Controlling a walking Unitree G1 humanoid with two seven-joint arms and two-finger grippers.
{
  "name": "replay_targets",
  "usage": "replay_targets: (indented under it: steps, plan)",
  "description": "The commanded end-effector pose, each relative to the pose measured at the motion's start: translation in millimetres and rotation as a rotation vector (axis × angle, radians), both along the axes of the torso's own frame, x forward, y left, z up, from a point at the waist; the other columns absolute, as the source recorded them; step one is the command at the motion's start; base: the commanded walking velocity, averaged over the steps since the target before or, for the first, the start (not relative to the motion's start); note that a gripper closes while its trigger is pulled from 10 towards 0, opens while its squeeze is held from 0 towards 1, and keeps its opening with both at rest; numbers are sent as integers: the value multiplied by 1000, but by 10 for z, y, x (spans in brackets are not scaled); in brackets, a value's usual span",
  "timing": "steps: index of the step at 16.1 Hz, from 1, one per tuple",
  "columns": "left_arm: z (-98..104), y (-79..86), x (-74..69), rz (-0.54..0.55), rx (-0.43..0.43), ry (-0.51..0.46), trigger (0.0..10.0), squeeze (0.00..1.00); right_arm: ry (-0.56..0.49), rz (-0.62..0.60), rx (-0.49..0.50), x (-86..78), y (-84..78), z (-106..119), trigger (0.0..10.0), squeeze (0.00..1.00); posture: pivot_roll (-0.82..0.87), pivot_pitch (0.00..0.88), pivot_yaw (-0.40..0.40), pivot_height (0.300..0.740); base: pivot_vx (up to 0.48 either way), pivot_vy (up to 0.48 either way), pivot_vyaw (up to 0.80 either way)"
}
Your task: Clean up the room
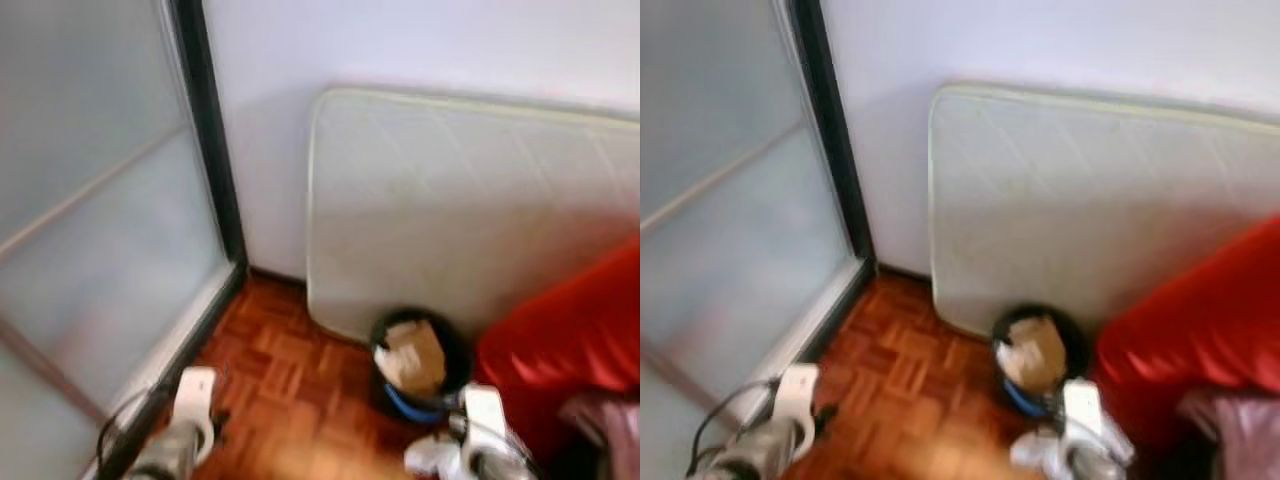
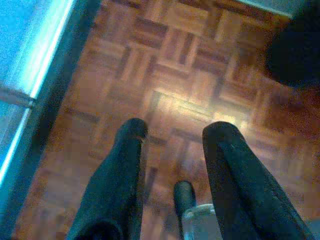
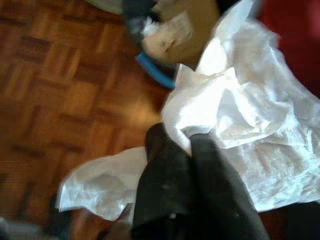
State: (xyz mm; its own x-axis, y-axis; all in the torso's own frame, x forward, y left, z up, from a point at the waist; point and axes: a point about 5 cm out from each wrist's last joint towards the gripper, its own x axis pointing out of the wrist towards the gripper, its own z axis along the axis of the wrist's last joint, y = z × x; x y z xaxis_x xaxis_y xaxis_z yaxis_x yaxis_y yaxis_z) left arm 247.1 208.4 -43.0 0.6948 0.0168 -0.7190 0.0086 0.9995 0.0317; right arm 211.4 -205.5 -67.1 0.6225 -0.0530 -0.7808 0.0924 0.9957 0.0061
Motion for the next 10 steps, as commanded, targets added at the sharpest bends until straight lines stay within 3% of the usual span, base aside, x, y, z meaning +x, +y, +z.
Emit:
replay_targets:
  steps: [1, 5, 7, 10]
  plan:
    - [-132, -176, -167, -31, -32, 5, 10000, 0, 12, -18, -21, -54, -120, -7, 10000, 0, -21, 0, 22, 732, 274, 0, 0]
    - [-244, -138, -365, -26, -25, 53, 10000, 0, 39, -46, -17, -152, -116, -62, 10000, 0, 10, 0, 21, 732, 270, 0, 0]
    - [-262, -105, -410, -12, -20, 53, 10000, 0, 56, -29, -19, -191, -100, -86, 10000, 0, 29, 0, 15, 732, 274, 0, -750]
    - [-299, -66, -503, 2, -18, 55, 10000, 0, 56, 15, -25, -244, -80, -112, 10000, 0, 39, 4, 17, 732, 270, 0, 0]
